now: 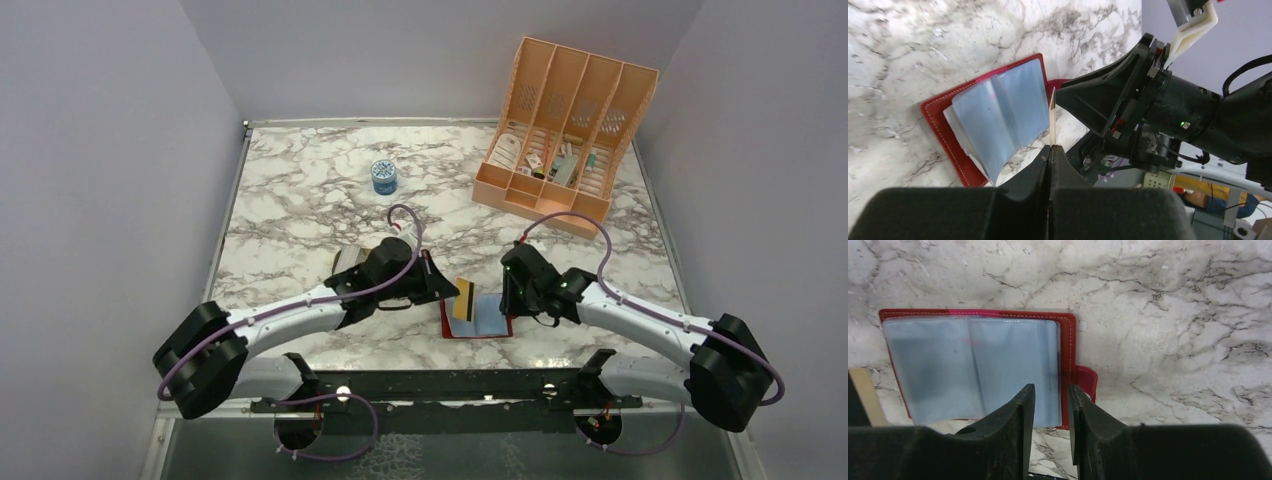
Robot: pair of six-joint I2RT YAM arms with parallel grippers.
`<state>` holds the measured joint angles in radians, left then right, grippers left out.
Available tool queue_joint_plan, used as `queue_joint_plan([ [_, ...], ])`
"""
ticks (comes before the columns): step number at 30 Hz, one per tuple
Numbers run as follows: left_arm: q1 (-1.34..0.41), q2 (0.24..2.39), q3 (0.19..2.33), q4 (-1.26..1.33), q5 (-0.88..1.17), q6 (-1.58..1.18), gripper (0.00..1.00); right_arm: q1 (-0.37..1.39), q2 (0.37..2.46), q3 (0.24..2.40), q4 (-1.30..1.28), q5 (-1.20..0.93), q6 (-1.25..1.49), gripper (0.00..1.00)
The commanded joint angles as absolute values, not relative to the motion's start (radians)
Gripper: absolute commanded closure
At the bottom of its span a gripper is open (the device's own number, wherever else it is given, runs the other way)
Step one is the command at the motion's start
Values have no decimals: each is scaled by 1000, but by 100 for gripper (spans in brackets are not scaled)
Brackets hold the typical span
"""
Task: Put the credit cards into the card holder
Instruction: Insert the credit card into the card holder.
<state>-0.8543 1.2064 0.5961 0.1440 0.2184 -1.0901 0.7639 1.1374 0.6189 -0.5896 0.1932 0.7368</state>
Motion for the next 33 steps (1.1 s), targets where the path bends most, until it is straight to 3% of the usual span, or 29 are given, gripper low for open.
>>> queue_joint_plan([
  [1,-911,1301,602,275,165,-1115,100,759,1163,581,-554,151,797,70],
  [16,-939,1431,575,284,108,-1074,100,759,1128,491,-526,63,888,74],
  [33,-939,1453,559,297,100,-1083,100,759,1089,505,-559,102,894,73],
])
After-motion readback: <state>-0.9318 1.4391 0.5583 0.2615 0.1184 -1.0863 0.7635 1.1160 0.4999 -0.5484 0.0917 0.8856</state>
